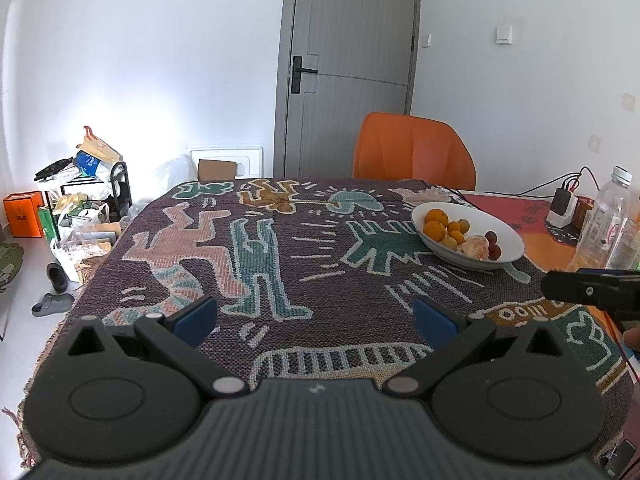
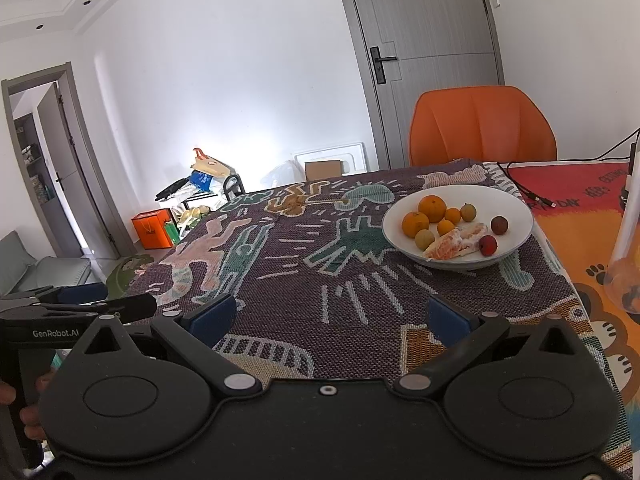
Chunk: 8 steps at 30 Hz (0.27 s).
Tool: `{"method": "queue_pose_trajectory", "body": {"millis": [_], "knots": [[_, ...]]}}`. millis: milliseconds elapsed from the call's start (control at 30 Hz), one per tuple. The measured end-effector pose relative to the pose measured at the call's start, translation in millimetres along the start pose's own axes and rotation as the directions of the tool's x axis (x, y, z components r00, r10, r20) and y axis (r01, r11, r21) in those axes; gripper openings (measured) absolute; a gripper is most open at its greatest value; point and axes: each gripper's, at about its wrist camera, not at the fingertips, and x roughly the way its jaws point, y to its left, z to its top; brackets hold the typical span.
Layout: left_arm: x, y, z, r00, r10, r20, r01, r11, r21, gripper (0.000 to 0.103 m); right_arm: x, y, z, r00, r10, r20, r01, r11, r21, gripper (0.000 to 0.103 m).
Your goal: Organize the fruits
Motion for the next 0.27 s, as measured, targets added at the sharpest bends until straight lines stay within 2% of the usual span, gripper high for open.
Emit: {"method": "queue_pose_trajectory", "body": {"millis": [267], "knots": [[-0.3, 0.1, -1.7, 1.0, -0.007, -0.004, 0.007, 1.0, 0.002, 0.103, 1.1, -1.3, -0.8, 1.0, -0.001, -0.004, 0.001, 1.0, 0.005, 0.103]]}}
